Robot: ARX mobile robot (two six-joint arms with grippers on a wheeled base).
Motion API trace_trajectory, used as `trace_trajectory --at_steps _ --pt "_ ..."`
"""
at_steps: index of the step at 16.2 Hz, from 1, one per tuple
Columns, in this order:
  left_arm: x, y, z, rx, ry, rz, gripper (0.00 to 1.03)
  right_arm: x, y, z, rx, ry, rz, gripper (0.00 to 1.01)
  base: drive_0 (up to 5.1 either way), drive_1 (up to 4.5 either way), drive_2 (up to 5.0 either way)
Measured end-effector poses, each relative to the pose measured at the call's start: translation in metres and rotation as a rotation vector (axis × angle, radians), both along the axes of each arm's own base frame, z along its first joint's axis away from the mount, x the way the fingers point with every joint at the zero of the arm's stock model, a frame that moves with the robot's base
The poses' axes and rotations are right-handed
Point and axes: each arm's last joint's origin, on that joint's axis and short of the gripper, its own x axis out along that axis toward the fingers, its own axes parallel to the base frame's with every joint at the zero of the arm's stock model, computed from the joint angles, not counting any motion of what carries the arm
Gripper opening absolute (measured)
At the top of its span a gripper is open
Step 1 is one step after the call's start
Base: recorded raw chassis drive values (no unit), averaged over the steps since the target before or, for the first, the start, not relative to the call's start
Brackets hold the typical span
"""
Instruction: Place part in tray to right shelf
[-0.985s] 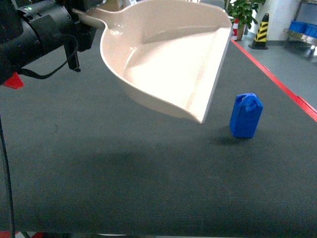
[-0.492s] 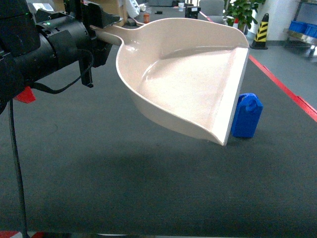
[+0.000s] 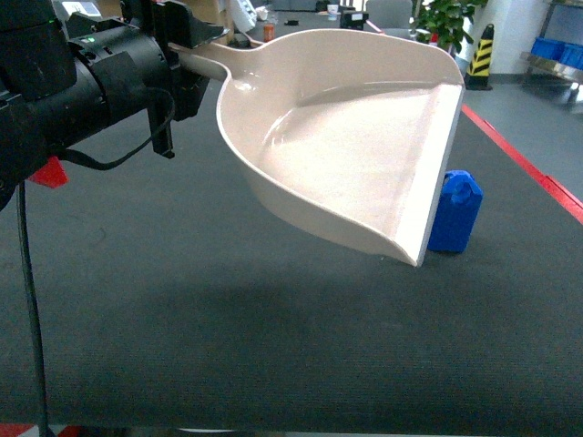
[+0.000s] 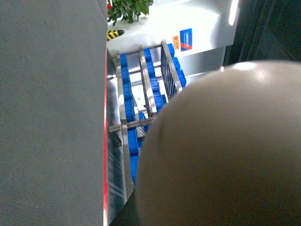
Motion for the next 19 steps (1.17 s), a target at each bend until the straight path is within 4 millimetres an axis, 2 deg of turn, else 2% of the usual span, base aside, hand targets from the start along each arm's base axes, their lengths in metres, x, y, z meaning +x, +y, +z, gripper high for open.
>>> trace_trajectory --at_steps 3,7,10,16,19 --pt "0.0 0.0 0.001 0.0 -0.003 0.001 0.15 0.068 0.006 0.012 0.003 0.027 0.044 0.98 0.0 0.0 0.0" --pt "0.0 0.0 0.001 0.0 -0.002 0.002 0.15 0.157 0.026 -0.009 -0.017 0.194 0.093 0.98 0.0 0.0 0.0" --pt "0.0 0.0 0.001 0.0 -0.002 0.002 0.15 0.208 0.041 -0.018 -0.025 0.236 0.103 0.98 0.0 0.0 0.0" --pt "0.0 0.0 0.0 0.003 -0.002 0.013 0.15 0.281 0.073 -0.044 -0.011 0.335 0.135 0.98 0.0 0.0 0.0" --pt "0.0 0.002 0.001 0.002 -0.003 0.019 0.15 0.309 0.084 -0.049 -0.001 0.347 0.095 0.95 0.0 0.0 0.0"
